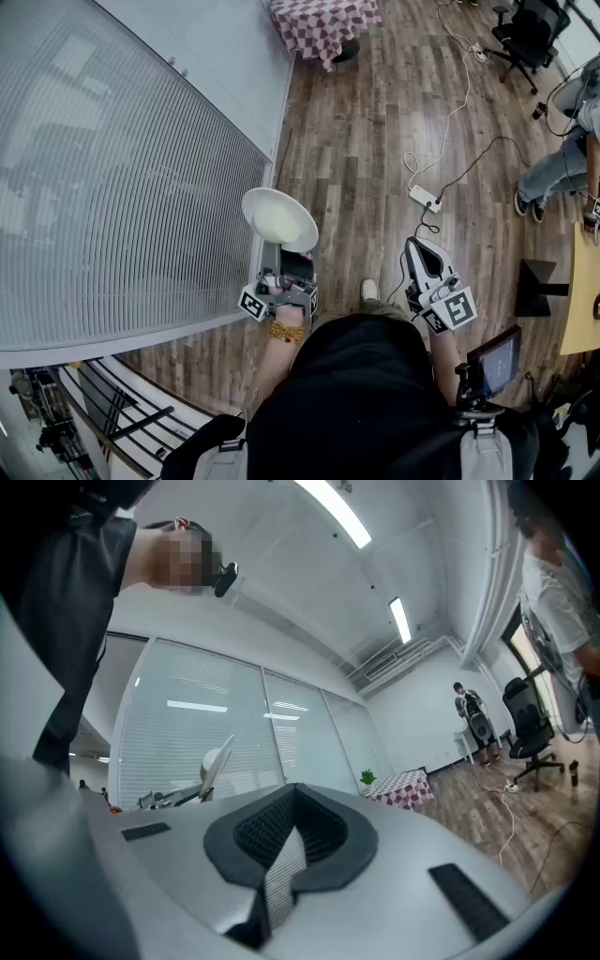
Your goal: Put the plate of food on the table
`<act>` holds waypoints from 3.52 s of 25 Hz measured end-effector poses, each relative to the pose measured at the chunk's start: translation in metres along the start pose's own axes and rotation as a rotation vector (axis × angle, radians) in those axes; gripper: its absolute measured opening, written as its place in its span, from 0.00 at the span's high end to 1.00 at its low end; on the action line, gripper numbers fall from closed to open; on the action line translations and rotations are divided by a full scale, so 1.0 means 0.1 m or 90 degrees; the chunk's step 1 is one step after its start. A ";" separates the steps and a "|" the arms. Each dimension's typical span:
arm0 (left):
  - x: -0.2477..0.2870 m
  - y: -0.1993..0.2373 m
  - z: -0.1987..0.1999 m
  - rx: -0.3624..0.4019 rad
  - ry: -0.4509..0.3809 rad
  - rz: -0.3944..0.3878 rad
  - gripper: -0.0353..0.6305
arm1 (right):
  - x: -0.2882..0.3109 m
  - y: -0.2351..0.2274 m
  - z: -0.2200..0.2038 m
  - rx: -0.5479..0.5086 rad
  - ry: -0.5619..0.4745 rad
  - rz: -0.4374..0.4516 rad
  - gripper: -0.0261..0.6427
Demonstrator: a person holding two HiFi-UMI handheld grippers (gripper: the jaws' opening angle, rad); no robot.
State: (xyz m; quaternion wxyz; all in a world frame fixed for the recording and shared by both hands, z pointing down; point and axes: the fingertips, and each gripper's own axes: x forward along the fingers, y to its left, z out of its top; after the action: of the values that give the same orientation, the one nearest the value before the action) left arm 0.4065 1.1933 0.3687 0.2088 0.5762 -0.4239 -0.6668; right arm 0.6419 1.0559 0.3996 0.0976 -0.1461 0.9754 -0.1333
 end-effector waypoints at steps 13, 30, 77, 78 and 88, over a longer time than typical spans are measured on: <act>0.77 0.97 0.64 -0.025 -0.047 0.008 0.93 | 1.16 -0.39 -0.10 0.020 0.017 0.104 0.92; 3.83 3.23 1.25 -0.108 0.025 -0.034 0.93 | 3.65 -2.90 0.62 0.003 -0.035 -0.045 0.92; 9.14 7.39 1.06 -0.057 0.005 0.000 0.93 | 7.87 -8.66 1.25 0.065 -0.017 0.002 0.92; 9.30 7.49 1.09 -0.058 0.012 -0.003 0.93 | 7.97 -8.77 1.29 0.060 -0.021 0.000 0.92; 11.26 8.56 1.59 -0.065 0.042 -0.037 0.93 | 9.31 -9.87 1.70 0.043 -0.028 -0.034 0.92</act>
State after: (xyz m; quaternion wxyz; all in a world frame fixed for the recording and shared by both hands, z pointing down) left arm -0.2038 -0.0917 0.3887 0.2322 0.5986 -0.3650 -0.6742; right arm 0.0628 -0.1826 0.3826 0.1206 -0.1716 0.9637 -0.1654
